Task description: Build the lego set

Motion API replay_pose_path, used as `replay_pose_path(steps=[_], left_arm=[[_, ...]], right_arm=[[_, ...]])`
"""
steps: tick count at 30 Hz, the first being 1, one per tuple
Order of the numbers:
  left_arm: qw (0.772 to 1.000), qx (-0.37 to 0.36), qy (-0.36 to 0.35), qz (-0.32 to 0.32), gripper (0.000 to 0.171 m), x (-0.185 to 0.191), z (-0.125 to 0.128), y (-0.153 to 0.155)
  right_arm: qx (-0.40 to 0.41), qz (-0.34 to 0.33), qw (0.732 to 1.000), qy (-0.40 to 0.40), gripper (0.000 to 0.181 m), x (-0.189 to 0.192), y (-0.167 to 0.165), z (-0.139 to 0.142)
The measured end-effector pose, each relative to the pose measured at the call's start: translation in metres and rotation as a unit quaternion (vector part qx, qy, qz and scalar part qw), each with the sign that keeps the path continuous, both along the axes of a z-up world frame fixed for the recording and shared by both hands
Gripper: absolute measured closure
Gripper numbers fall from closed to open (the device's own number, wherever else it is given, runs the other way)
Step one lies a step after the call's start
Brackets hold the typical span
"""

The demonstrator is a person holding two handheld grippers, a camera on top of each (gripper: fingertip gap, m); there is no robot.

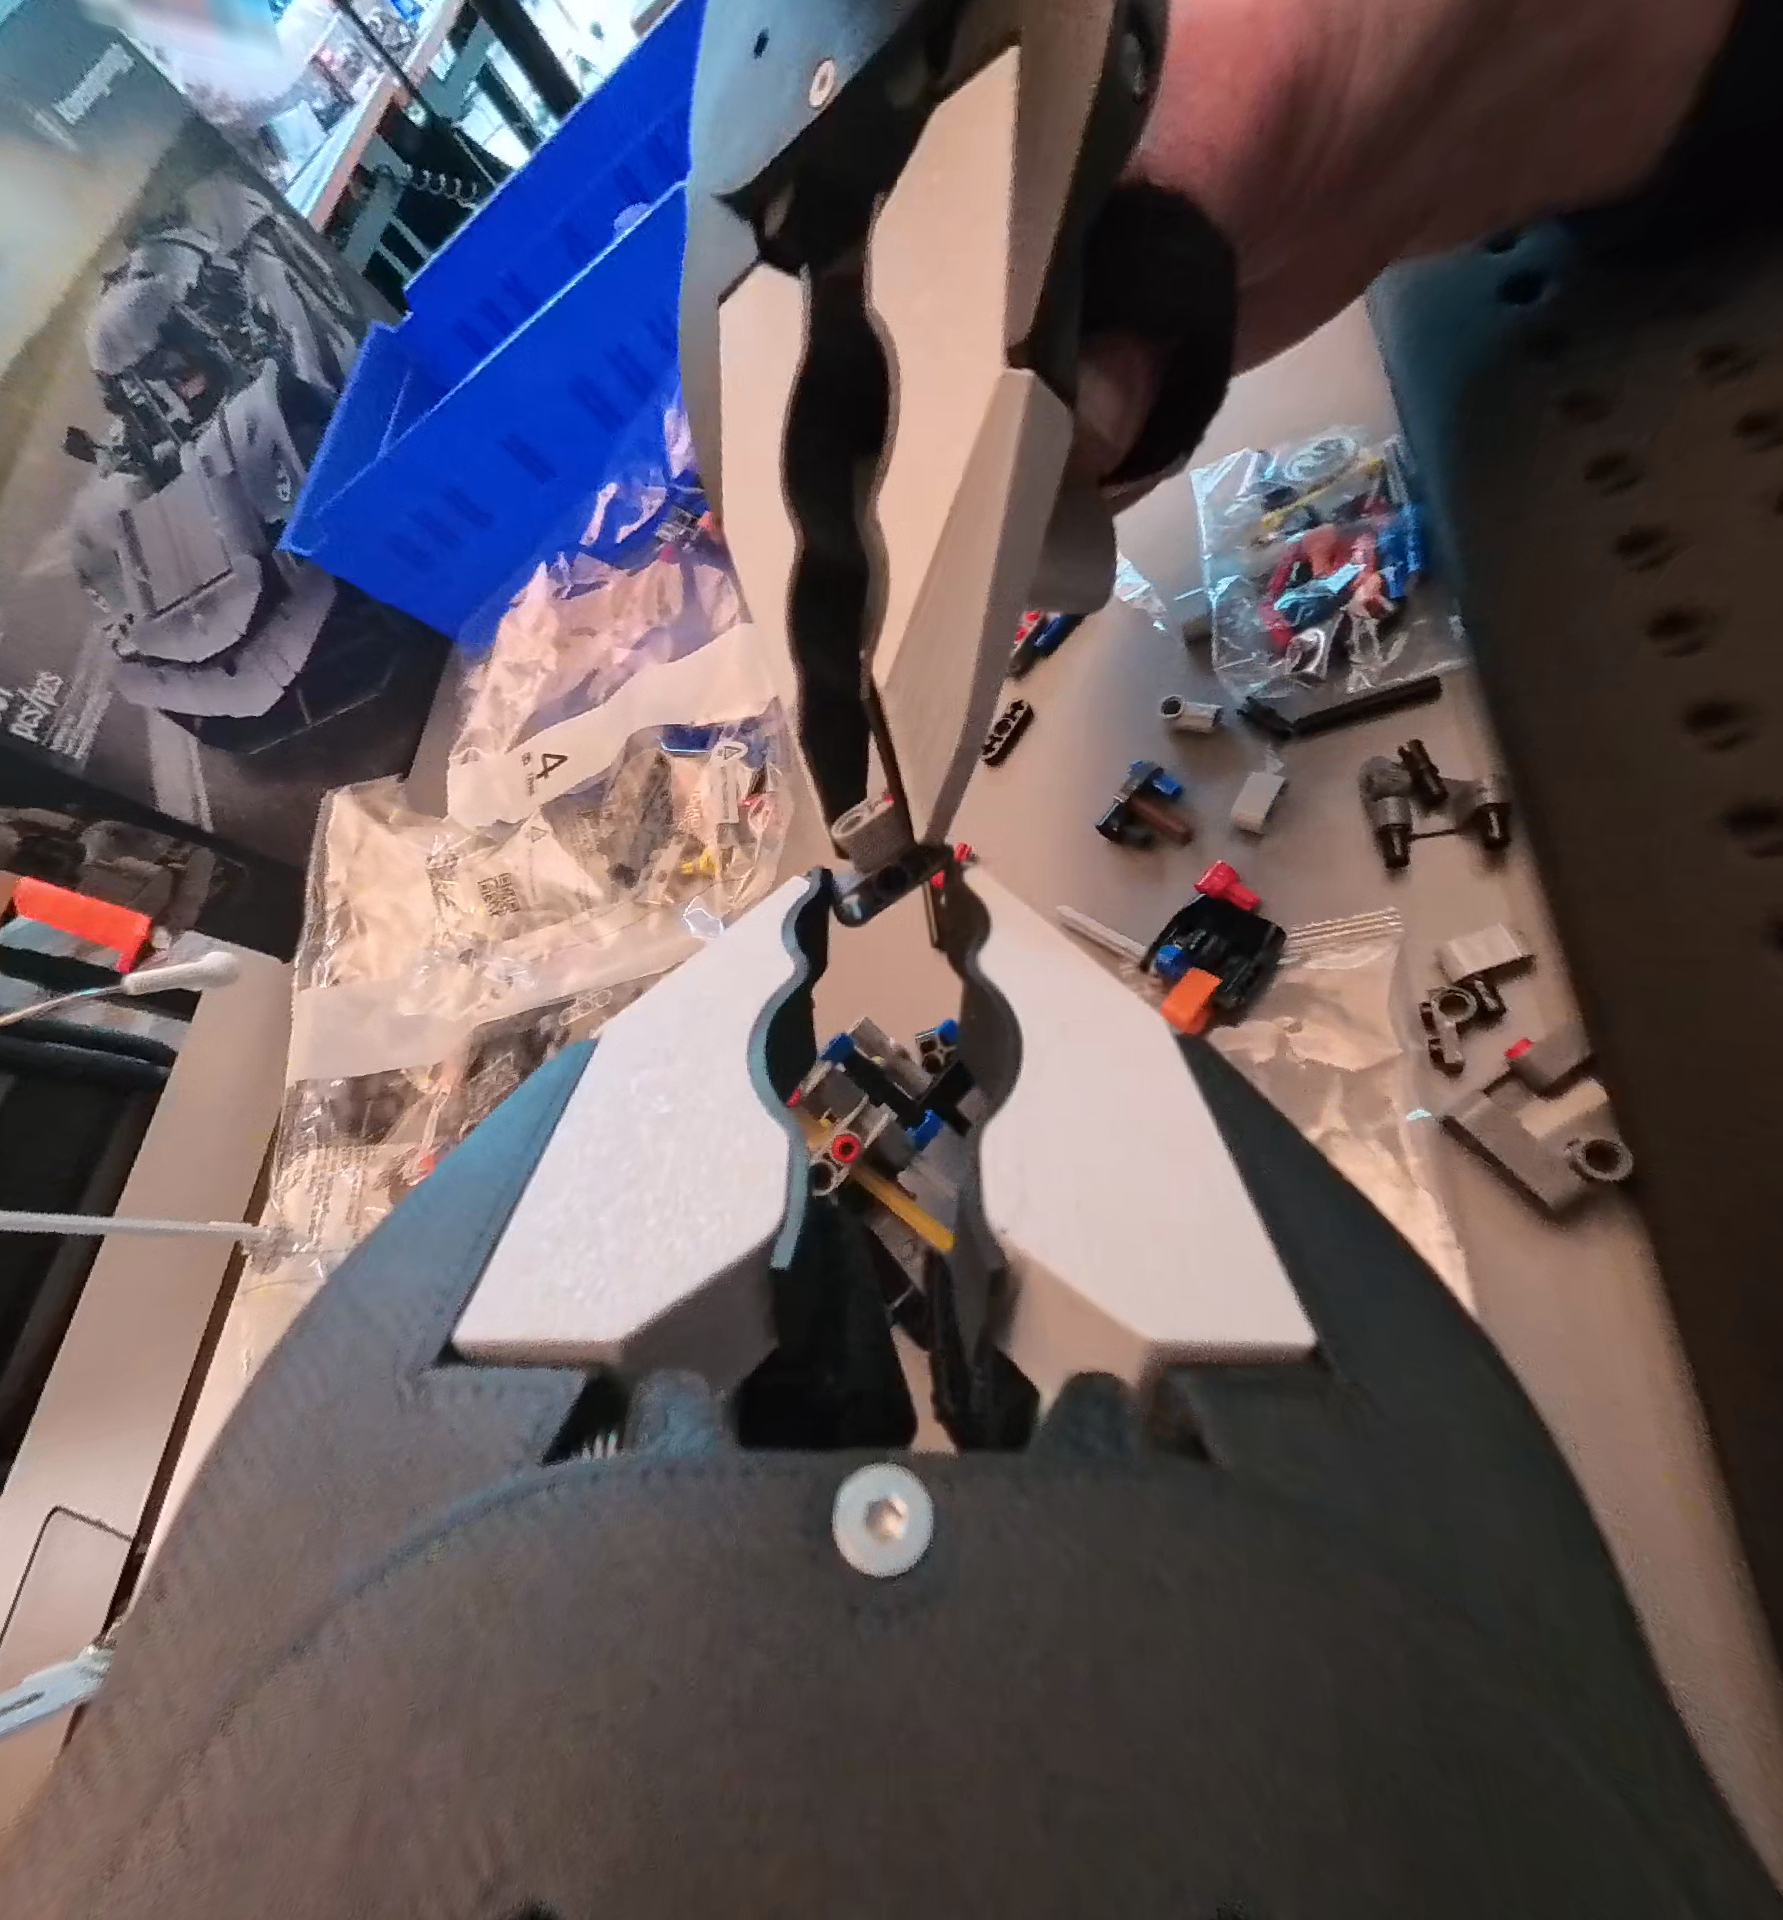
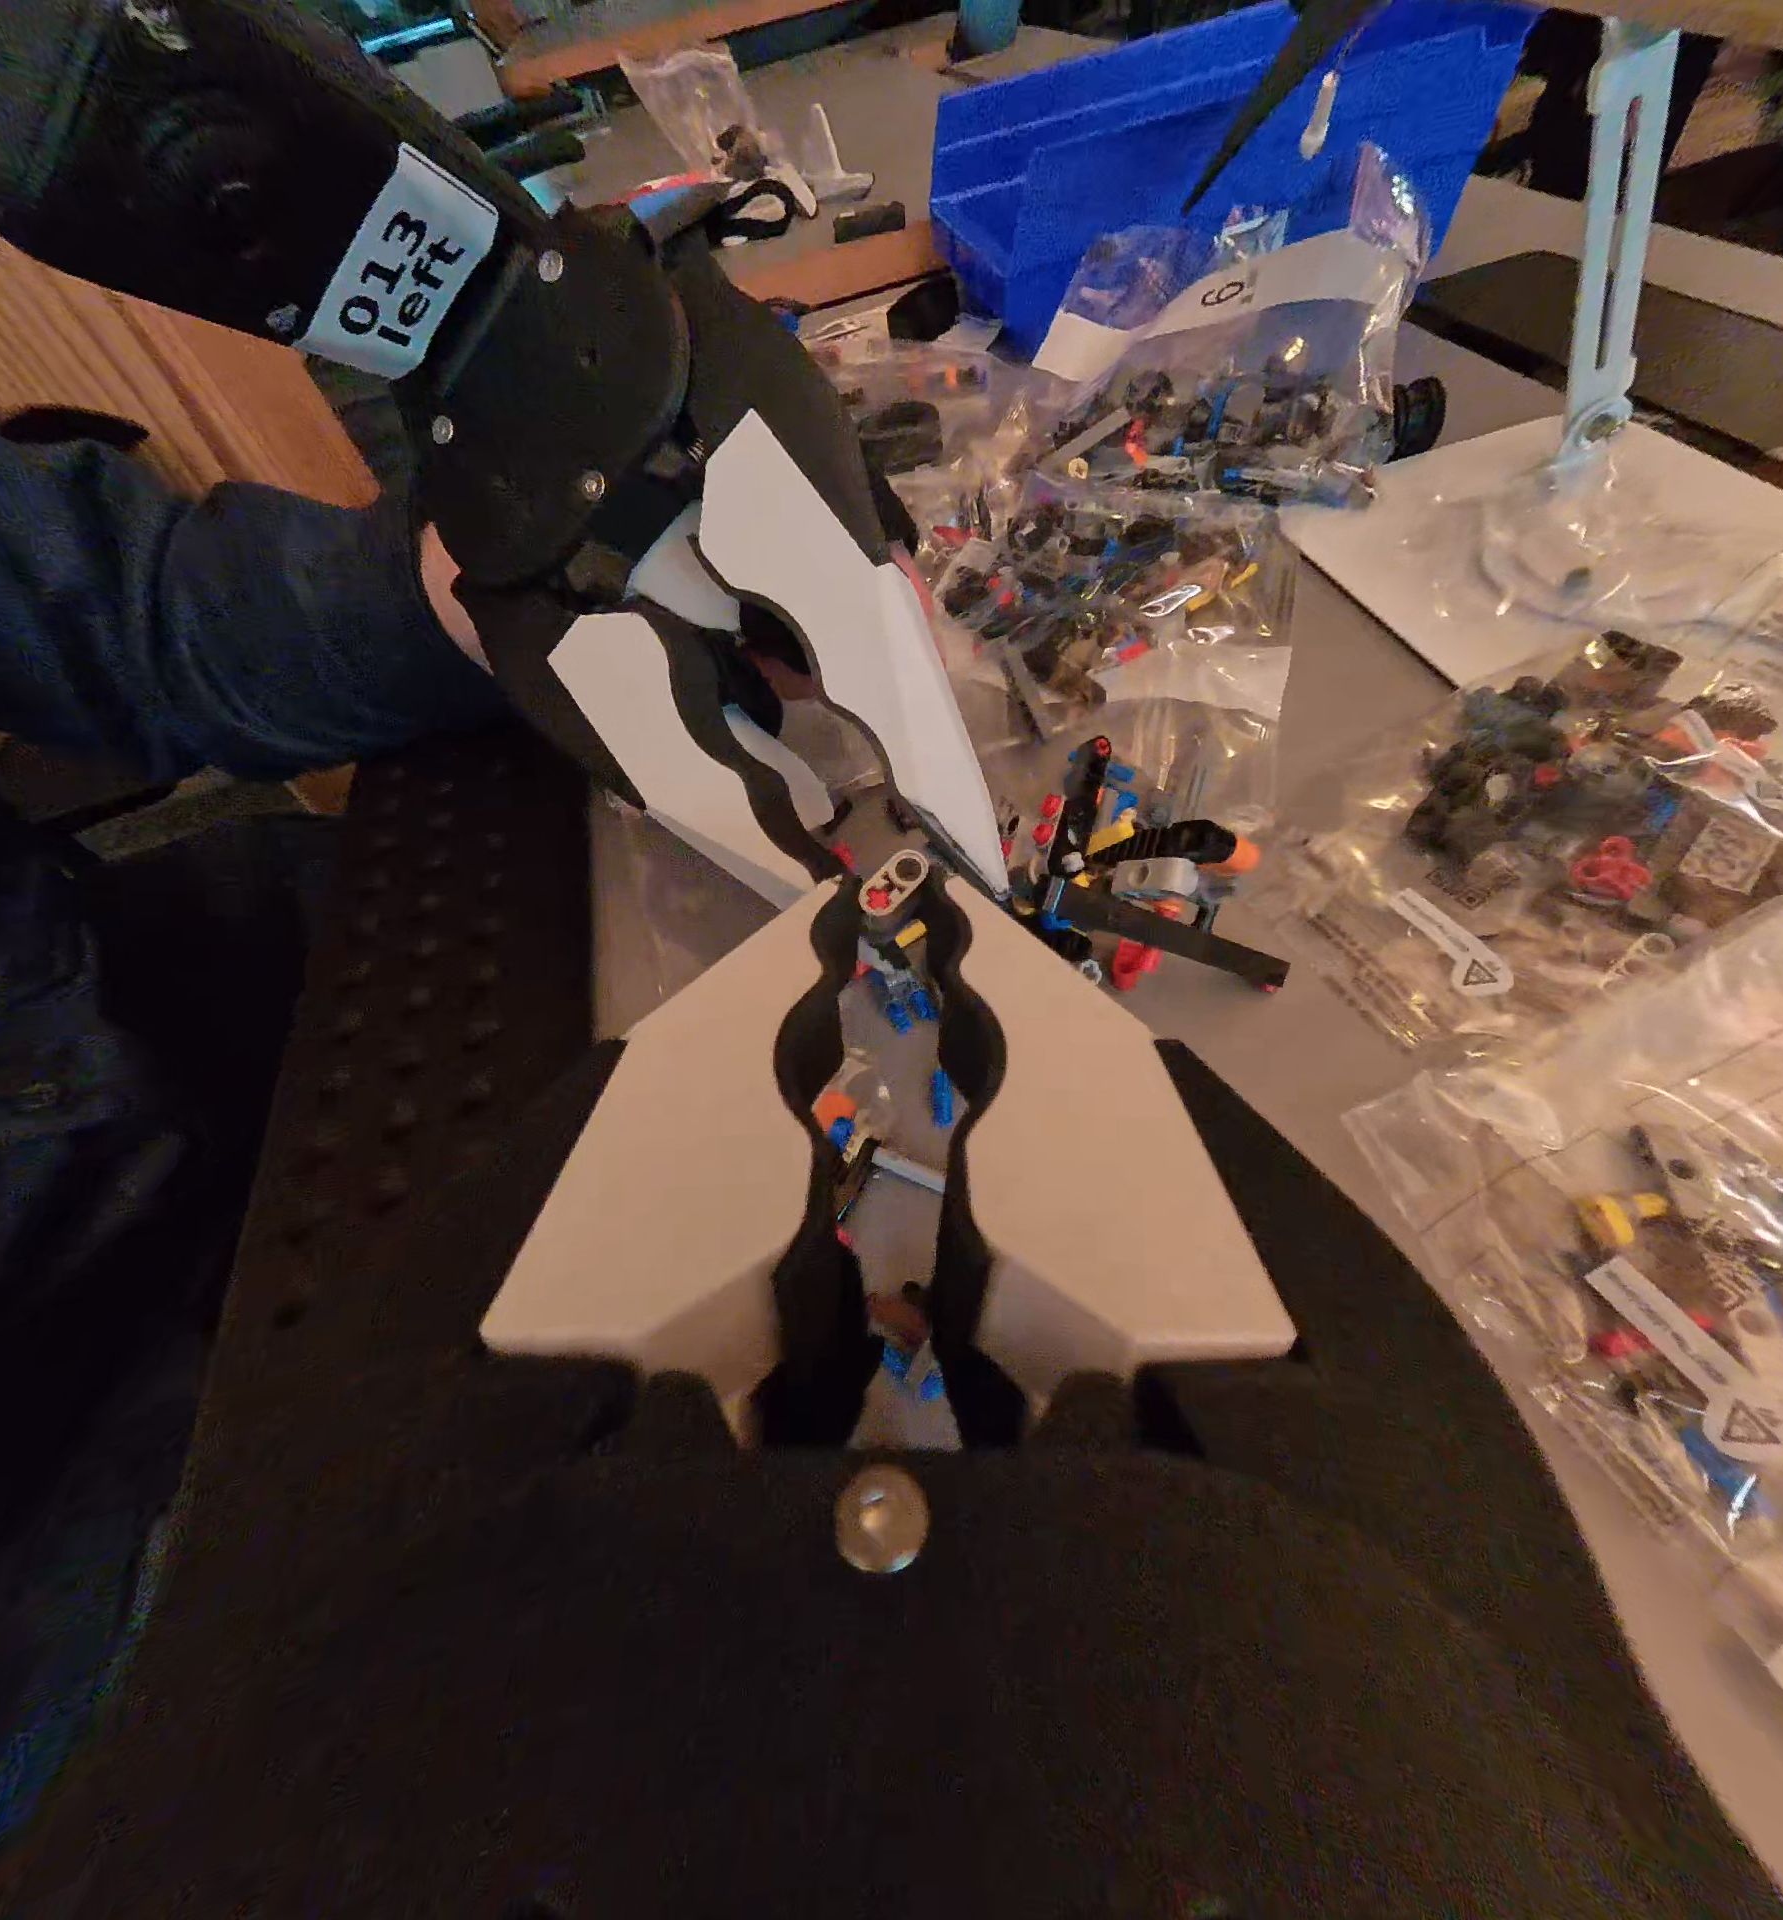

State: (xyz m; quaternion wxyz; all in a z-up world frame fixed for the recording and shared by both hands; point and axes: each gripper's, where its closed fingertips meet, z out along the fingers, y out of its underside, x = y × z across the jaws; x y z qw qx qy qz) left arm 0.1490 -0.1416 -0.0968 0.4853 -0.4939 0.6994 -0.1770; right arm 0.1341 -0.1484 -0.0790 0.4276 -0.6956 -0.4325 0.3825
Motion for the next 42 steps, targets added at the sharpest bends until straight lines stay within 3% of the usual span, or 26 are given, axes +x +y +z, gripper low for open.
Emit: replay_pose_path(steps=[6, 12, 16, 28, 29, 31, 33, 35, 37, 39, 42], left_arm=[[1.000, 0.017, 0.002, 0.015, 0.161, -0.002, 0.002, 0.004], [0.999, 0.043, 0.019, 0.011, 0.163, -0.001, -0.002, 0.003], [0.996, 0.071, 0.045, 0.011, 0.164, -0.002, -0.008, 0.003], [0.994, 0.097, 0.046, 0.011, 0.168, 0.001, 0.000, -0.006], [0.993, 0.104, 0.050, 0.004, 0.171, 0.002, -0.001, -0.009], [0.986, 0.097, 0.111, -0.071, 0.171, 0.008, -0.033, -0.040], [0.981, 0.140, 0.123, -0.051, 0.171, 0.011, -0.035, -0.031], [0.994, 0.078, 0.072, -0.016, 0.171, 0.003, -0.014, -0.009], [0.998, 0.022, 0.056, -0.013, 0.171, -0.005, -0.015, -0.005], [0.999, 0.017, 0.042, -0.008, 0.171, -0.003, -0.014, -0.004], [0.997, -0.073, -0.017, -0.005, 0.148, 0.005, 0.001, -0.007]], right_arm=[[0.049, -0.017, 0.999, -0.009, 0.173, 0.000, 0.003, 0.006], [0.041, -0.026, 0.999, -0.025, 0.167, 0.001, 0.006, 0.000], [0.023, -0.027, 0.998, -0.047, 0.174, -0.001, 0.005, -0.006], [-0.015, -0.044, 0.998, 0.031, 0.178, -0.005, 0.009, 0.011], [-0.018, -0.052, 0.998, 0.039, 0.177, -0.006, 0.011, 0.012], [-0.008, -0.086, 0.993, 0.083, 0.177, 0.009, 0.024, 0.032], [-0.008, -0.089, 0.992, 0.090, 0.177, 0.020, 0.026, 0.033], [-0.016, -0.076, 0.993, 0.083, 0.178, 0.018, 0.019, 0.028], [-0.033, -0.067, 0.993, 0.093, 0.177, 0.017, 0.018, 0.027], [-0.050, -0.048, 0.991, 0.112, 0.178, 0.014, 0.016, 0.030], [-0.059, -0.026, 0.992, 0.112, 0.177, 0.005, 0.010, 0.024]])
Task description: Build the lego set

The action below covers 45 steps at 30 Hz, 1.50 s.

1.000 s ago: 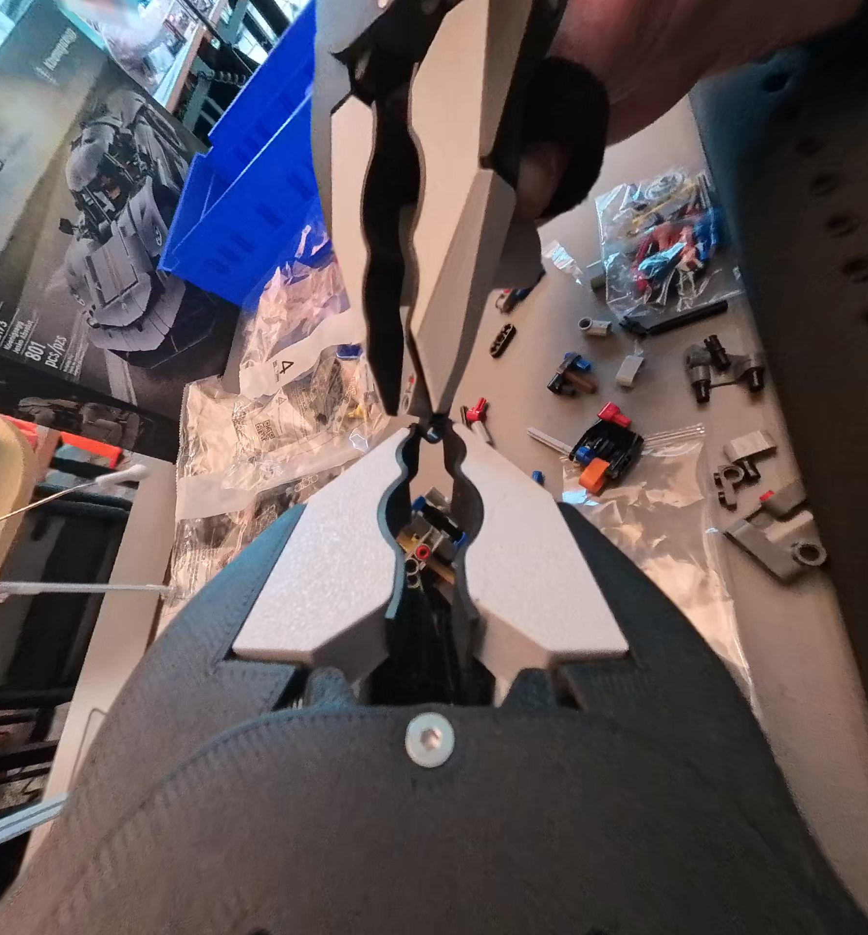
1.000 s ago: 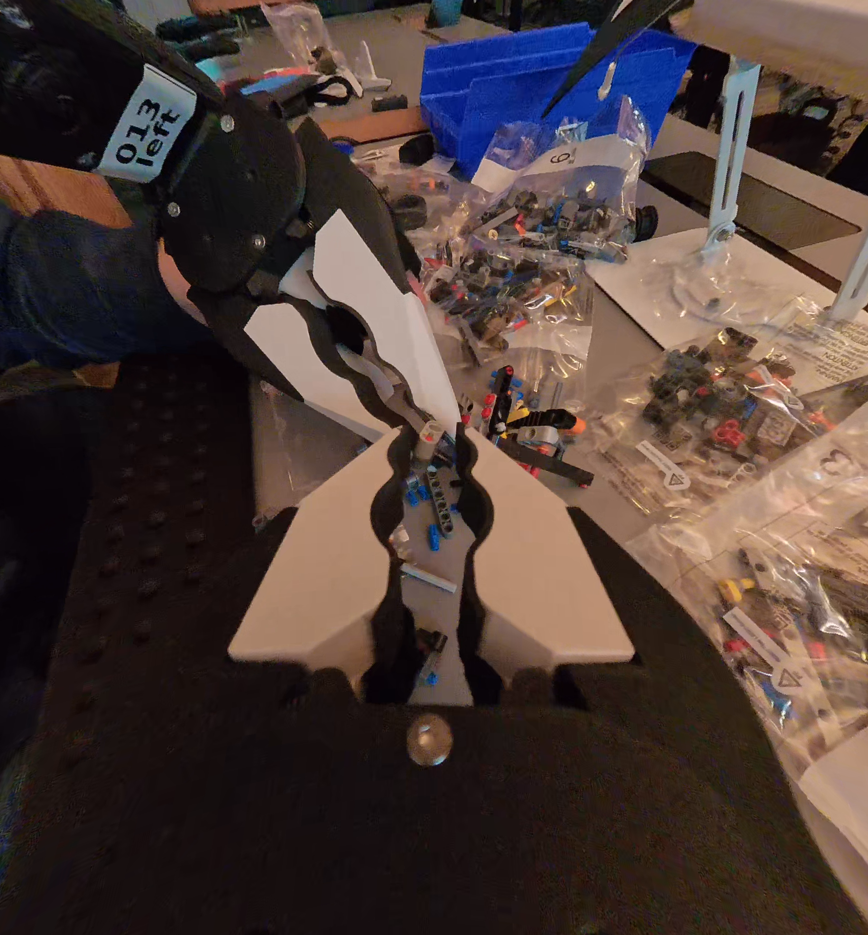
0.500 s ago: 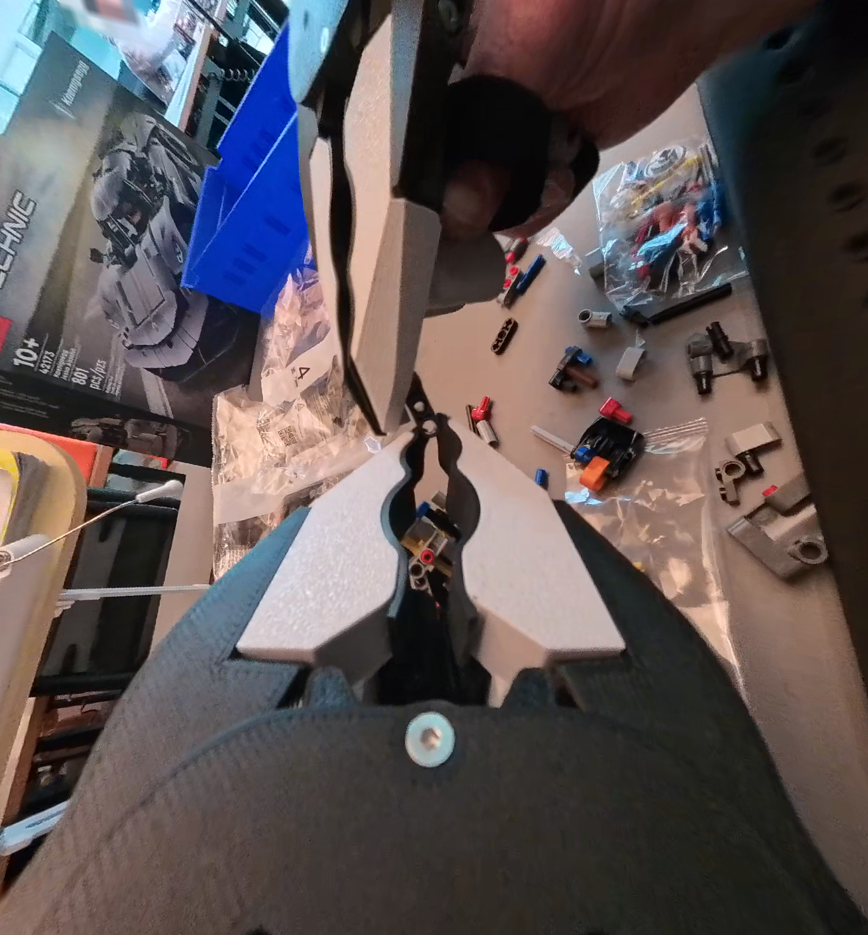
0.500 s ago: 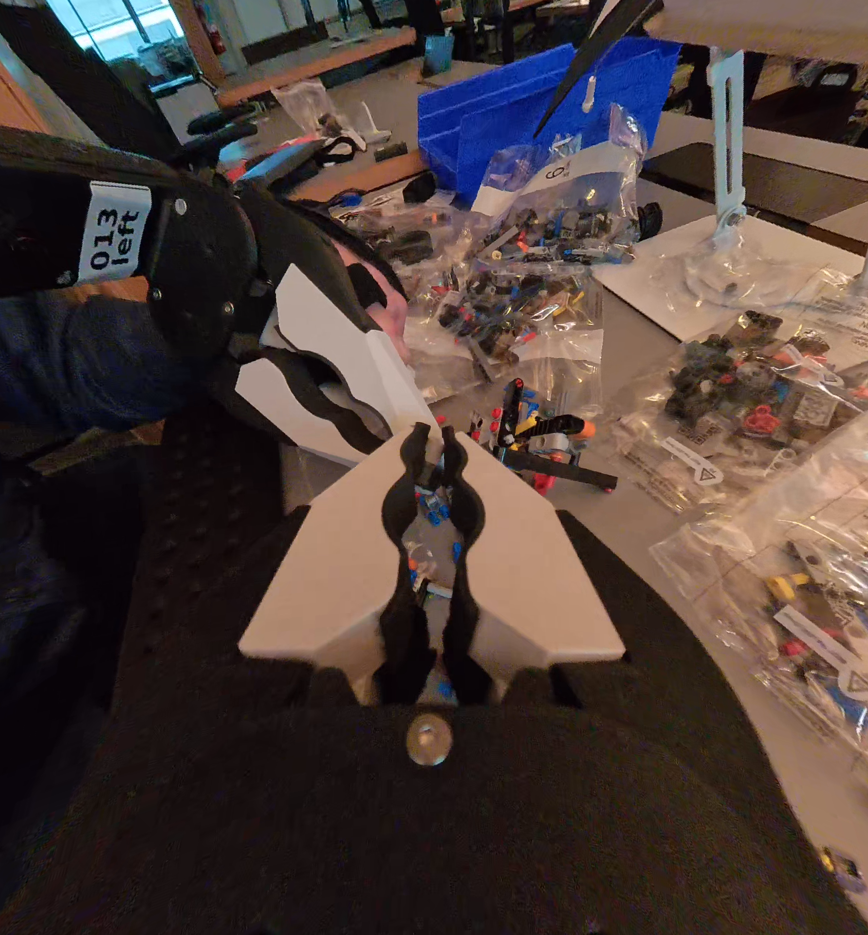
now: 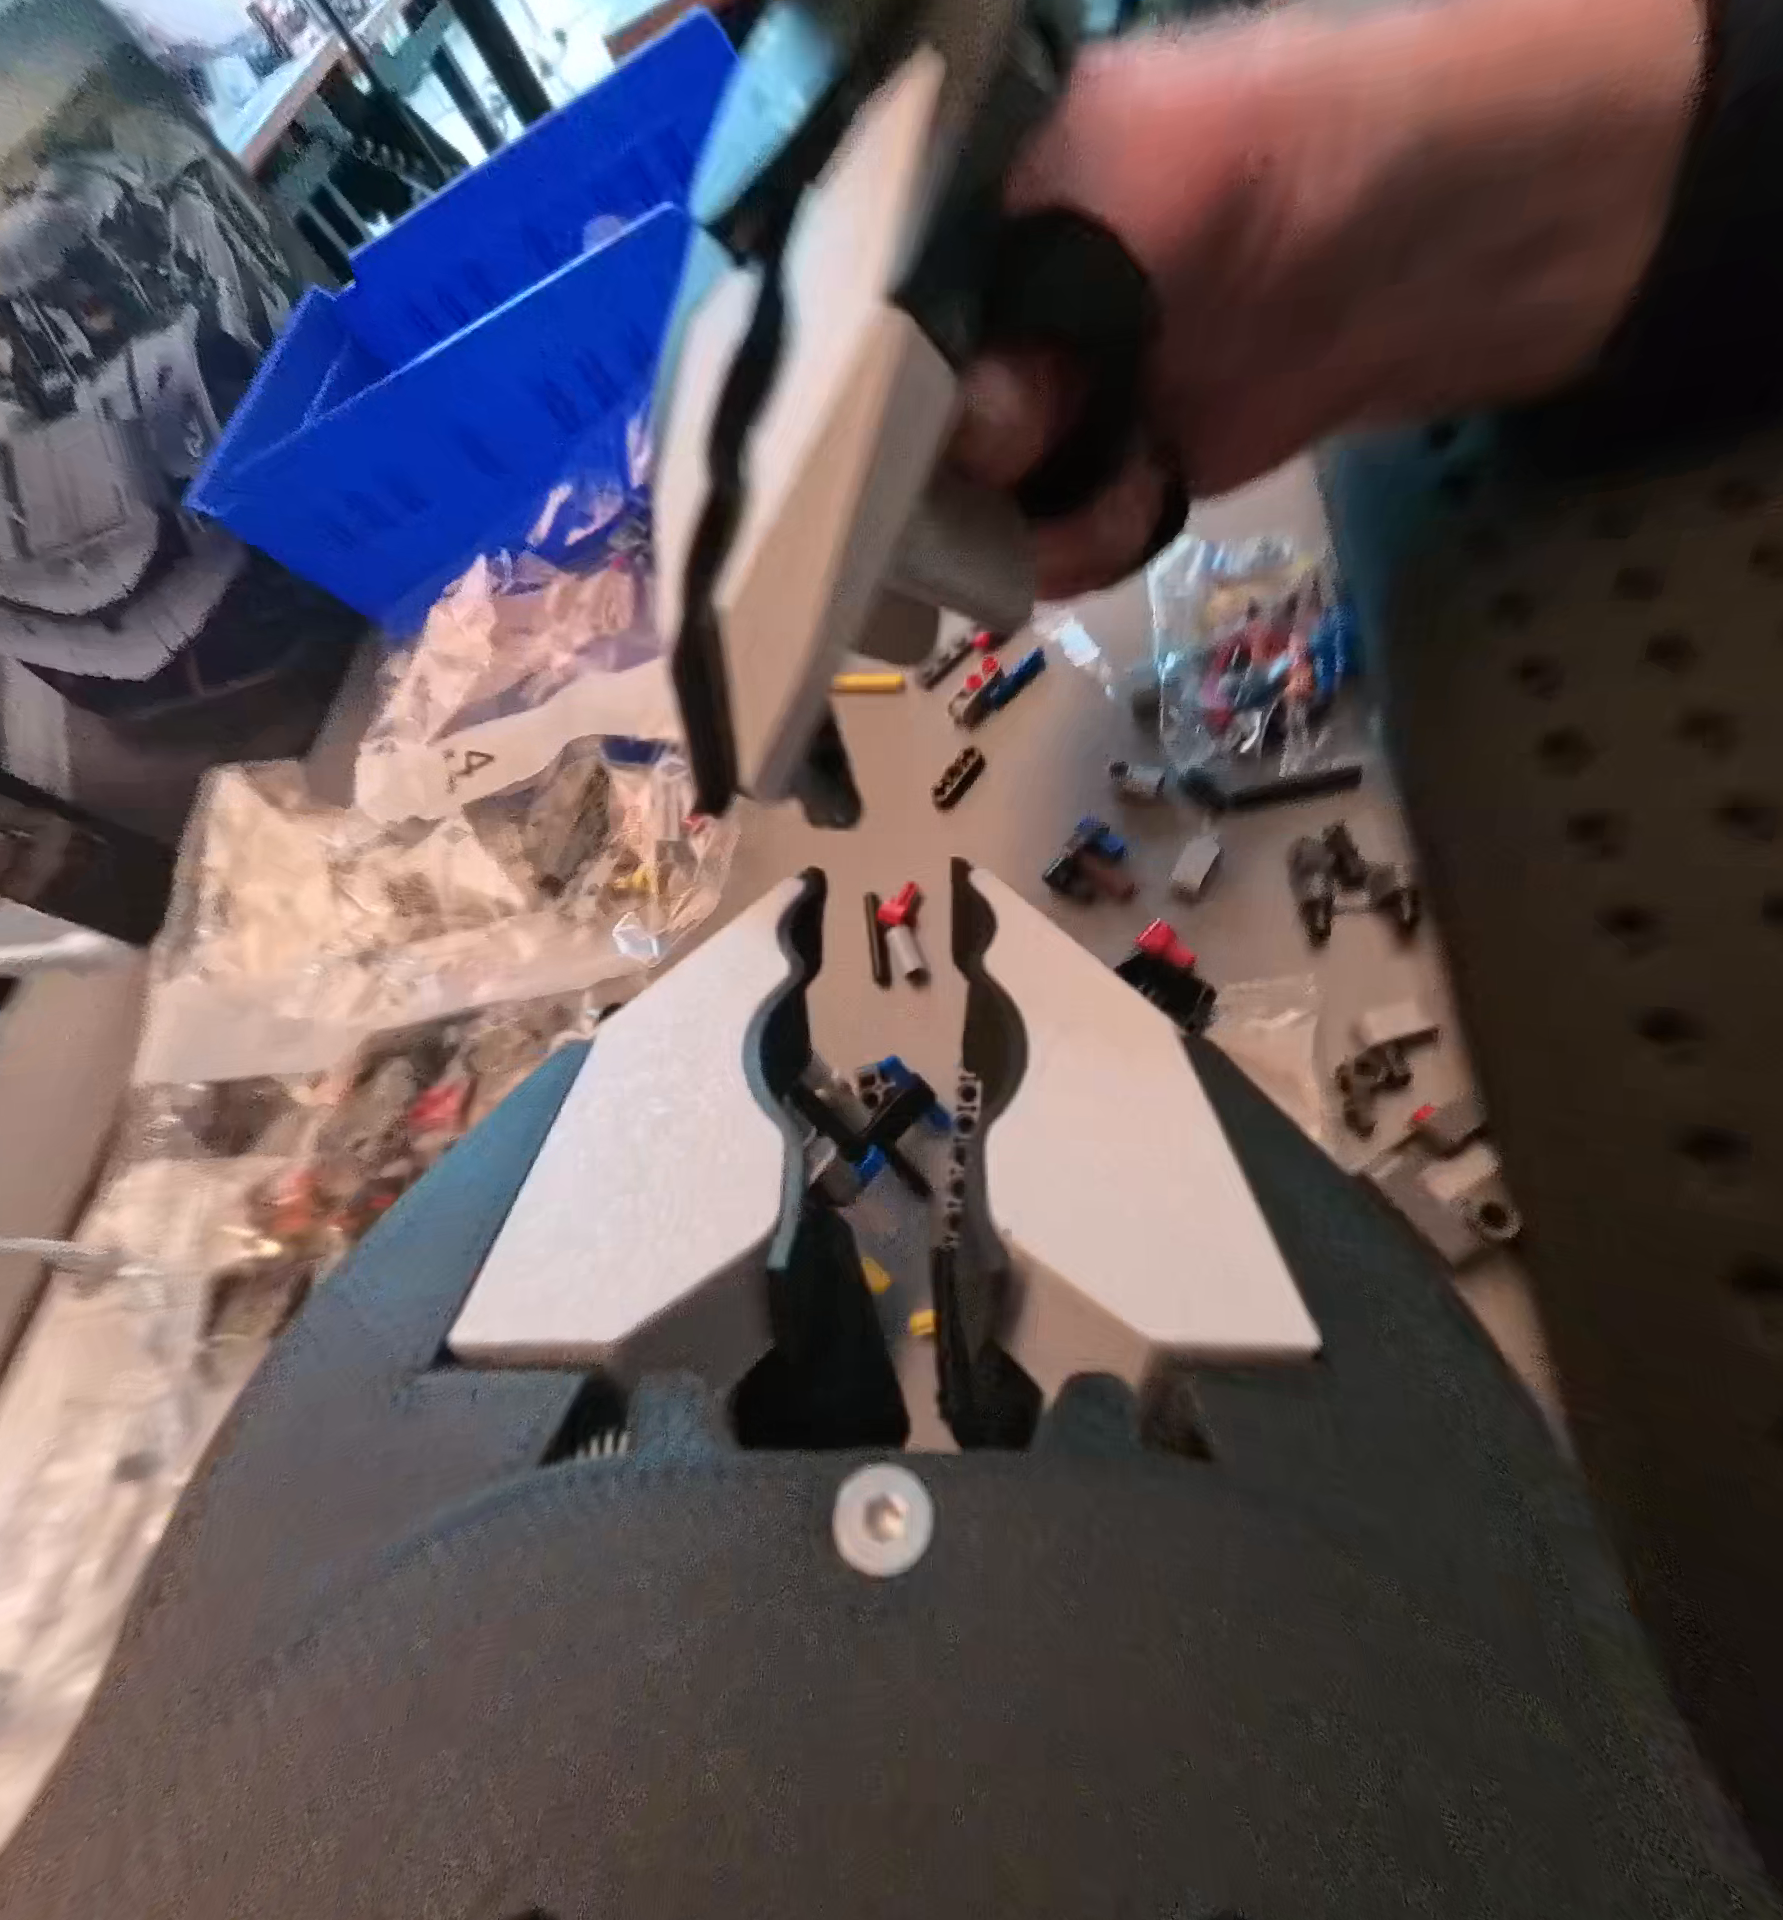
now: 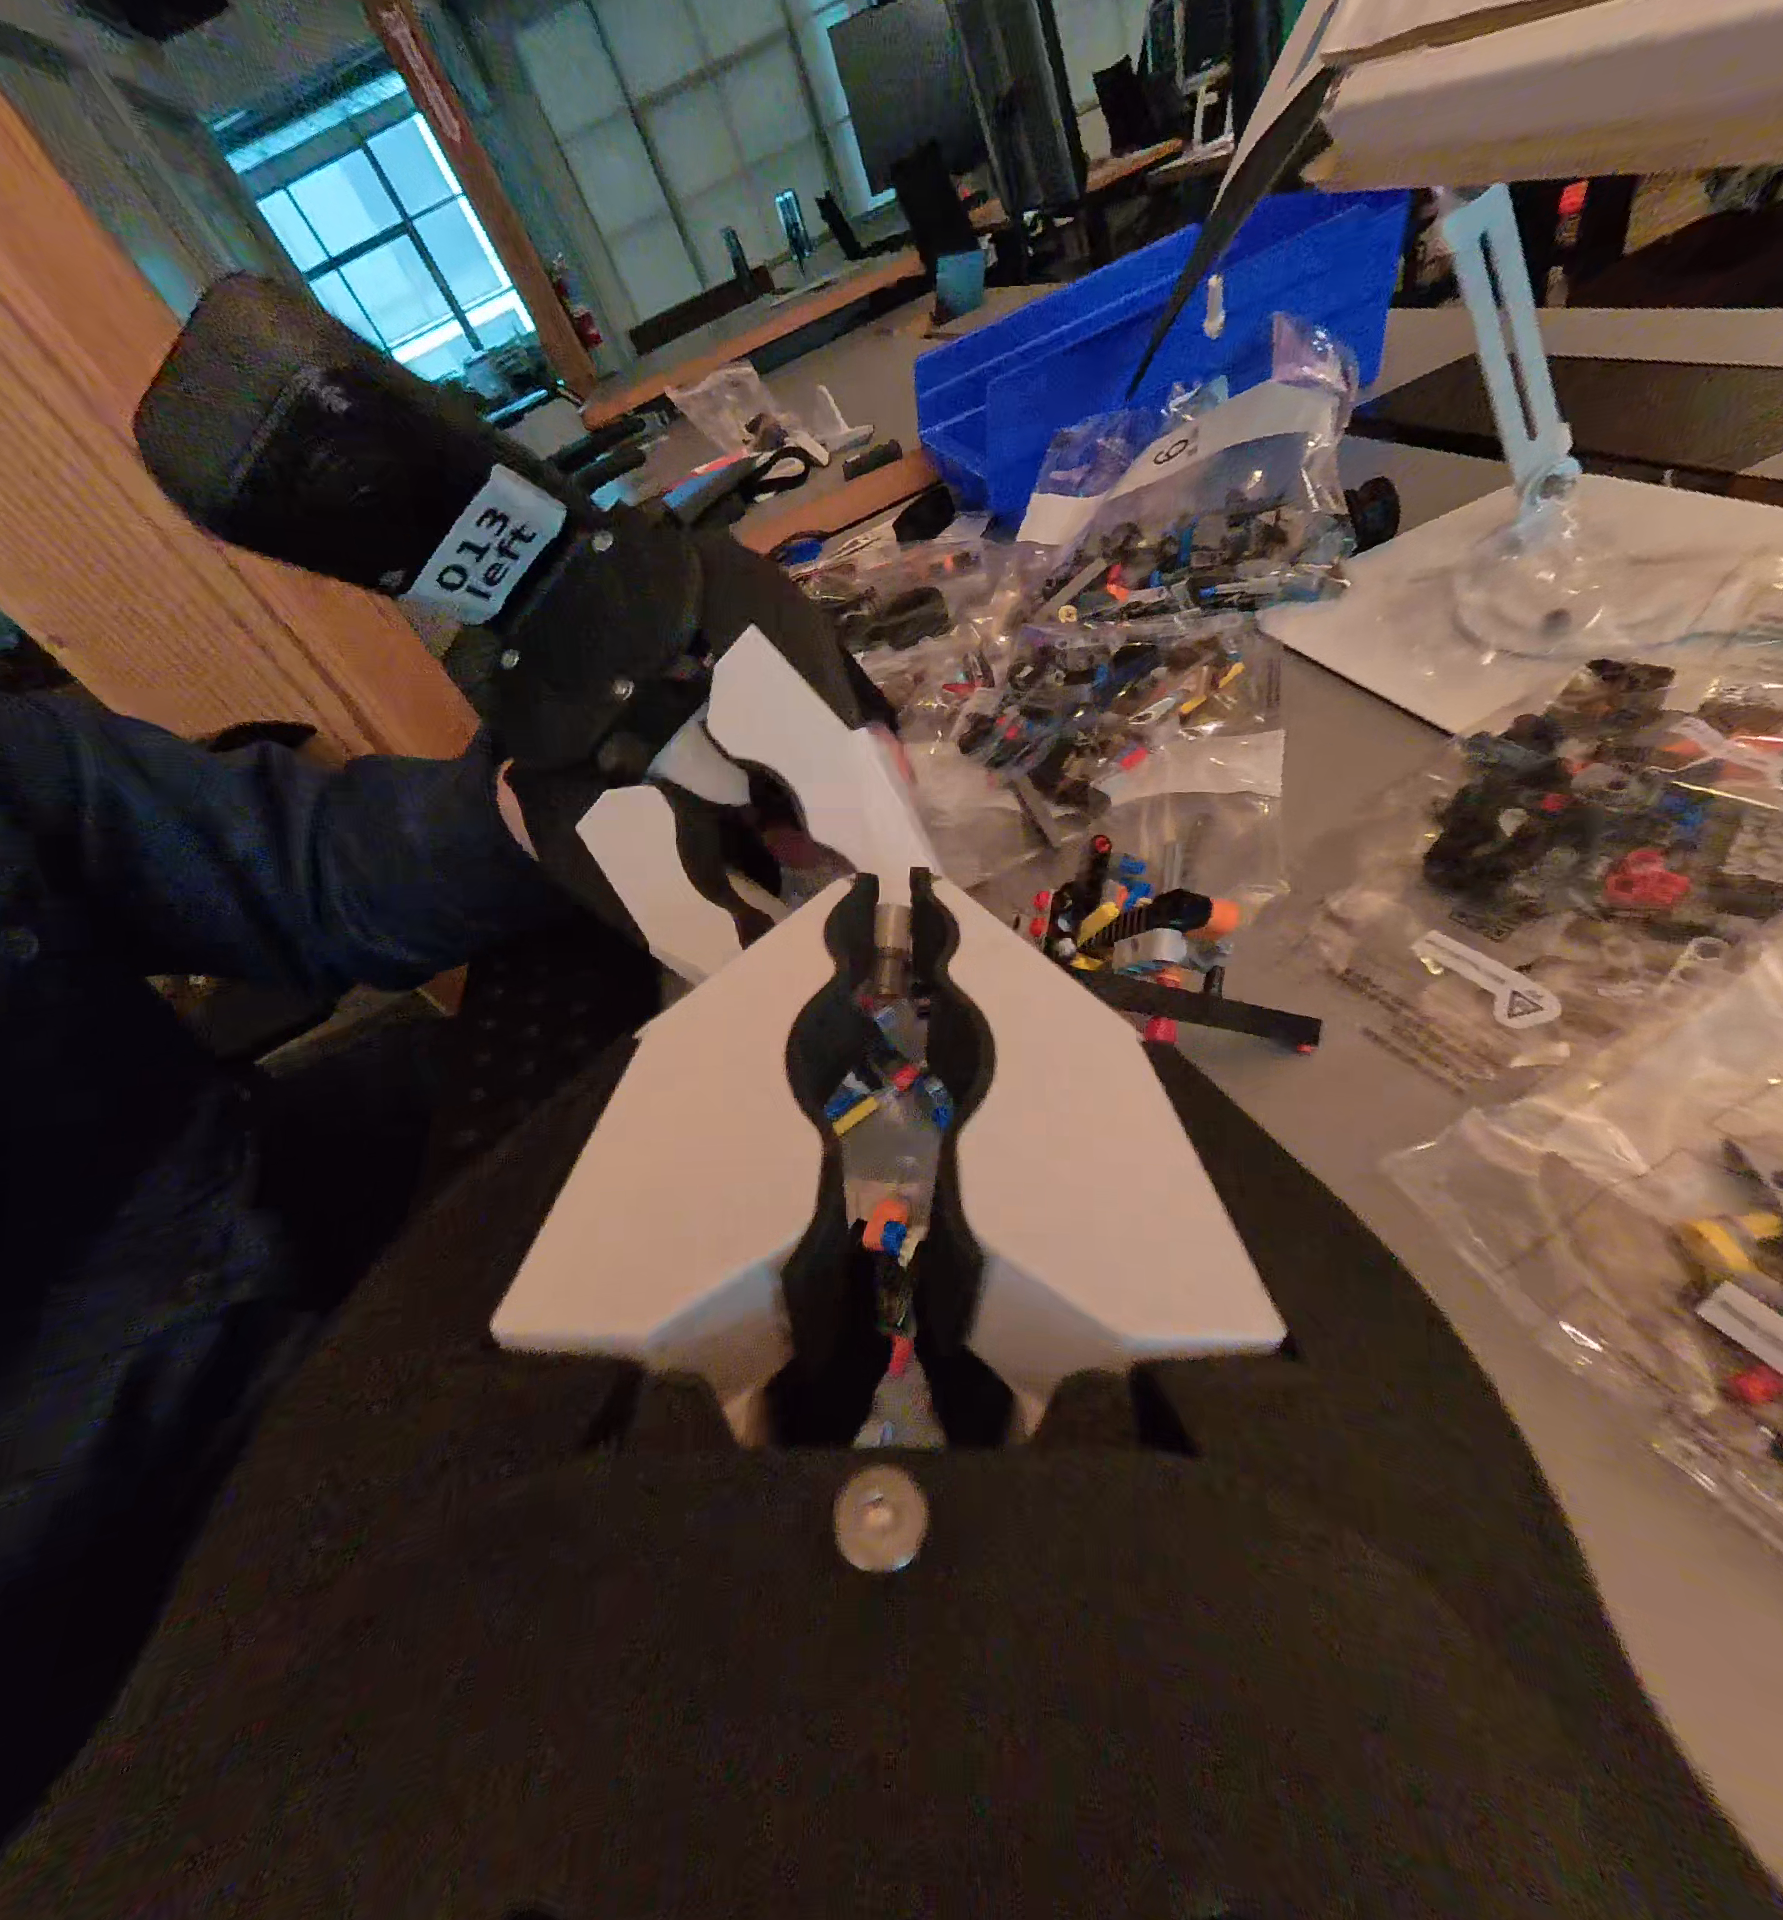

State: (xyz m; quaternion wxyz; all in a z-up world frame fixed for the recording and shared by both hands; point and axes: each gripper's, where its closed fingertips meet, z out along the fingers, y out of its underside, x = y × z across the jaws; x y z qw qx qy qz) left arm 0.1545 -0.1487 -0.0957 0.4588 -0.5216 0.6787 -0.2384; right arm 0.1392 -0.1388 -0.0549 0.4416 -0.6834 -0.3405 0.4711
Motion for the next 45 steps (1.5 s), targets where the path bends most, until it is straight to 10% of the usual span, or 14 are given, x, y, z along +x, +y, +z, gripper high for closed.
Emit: replay_pose_path(steps=[10, 28, 45], left_arm=[[0.989, -0.113, -0.078, -0.053, 0.164, 0.003, 0.021, -0.019], [0.997, 0.010, 0.061, -0.044, 0.165, -0.013, -0.014, -0.011], [0.982, -0.150, -0.084, -0.072, 0.160, -0.003, 0.025, -0.020]], right_arm=[[0.065, 0.068, 0.995, 0.019, 0.177, -0.016, -0.026, 0.015], [0.135, 0.050, 0.970, -0.194, 0.176, -0.009, -0.028, -0.032], [0.134, 0.049, 0.989, -0.041, 0.177, -0.010, -0.029, 0.010]])
